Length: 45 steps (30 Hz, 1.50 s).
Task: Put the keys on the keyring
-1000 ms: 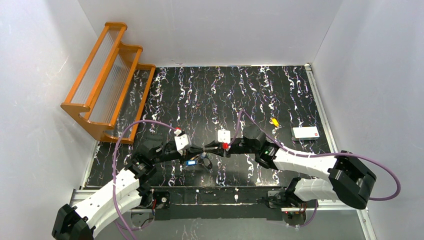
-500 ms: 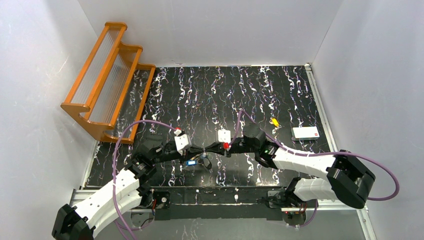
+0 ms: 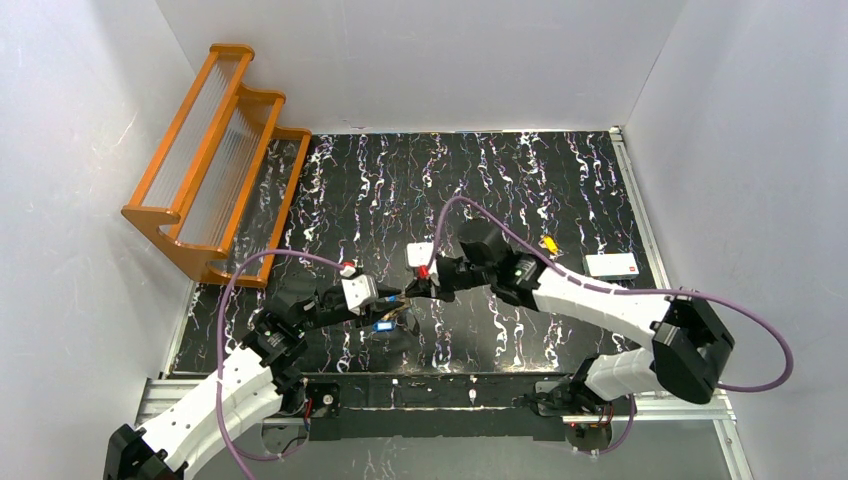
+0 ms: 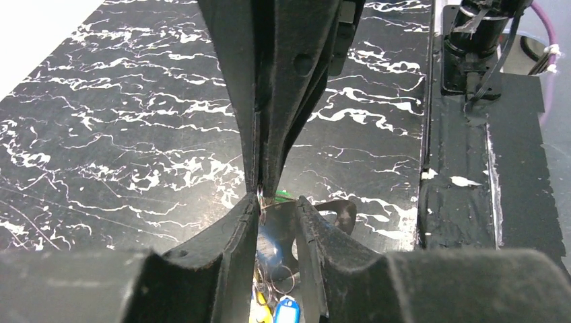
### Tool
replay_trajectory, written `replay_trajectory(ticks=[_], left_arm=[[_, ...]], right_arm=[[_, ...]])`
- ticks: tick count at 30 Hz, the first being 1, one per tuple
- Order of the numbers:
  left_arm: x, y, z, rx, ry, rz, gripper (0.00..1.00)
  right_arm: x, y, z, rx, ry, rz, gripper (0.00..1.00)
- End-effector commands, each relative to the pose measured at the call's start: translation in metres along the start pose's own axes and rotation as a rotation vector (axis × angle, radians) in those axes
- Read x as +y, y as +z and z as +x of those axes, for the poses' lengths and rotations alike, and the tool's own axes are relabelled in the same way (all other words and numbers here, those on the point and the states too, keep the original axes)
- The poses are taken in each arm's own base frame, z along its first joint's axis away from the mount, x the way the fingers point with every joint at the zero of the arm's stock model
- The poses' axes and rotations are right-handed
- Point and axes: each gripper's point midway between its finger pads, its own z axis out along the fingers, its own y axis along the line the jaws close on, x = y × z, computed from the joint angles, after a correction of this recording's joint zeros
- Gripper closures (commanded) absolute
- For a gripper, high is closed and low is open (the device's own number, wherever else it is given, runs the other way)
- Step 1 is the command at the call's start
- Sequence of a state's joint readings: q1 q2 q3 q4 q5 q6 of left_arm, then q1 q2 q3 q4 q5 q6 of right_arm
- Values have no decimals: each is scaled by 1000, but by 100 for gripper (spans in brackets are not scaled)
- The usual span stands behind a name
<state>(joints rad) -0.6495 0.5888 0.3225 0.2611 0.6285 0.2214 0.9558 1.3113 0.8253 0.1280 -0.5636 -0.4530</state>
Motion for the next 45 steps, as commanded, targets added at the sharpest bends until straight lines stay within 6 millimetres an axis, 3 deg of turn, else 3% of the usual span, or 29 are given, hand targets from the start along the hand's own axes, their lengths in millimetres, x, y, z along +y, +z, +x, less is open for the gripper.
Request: replay_trajectory(ticks=[1, 6, 20, 38, 45], left_arm=[[0, -5, 2, 41, 34, -3, 75], [6, -8, 9, 88, 48, -35, 74], [6, -5, 9, 88, 40, -19, 80], [11, -13, -1, 63, 86, -67, 77], [12, -14, -1, 64, 95, -79, 83]], right_arm=[[3, -2, 9, 133, 60, -67, 99], [8, 0, 16, 202, 75, -104, 99], [21, 19, 11, 229, 77, -156, 99], [12, 23, 16, 262, 78, -106, 99], [11, 23, 16, 264, 77, -102, 99]])
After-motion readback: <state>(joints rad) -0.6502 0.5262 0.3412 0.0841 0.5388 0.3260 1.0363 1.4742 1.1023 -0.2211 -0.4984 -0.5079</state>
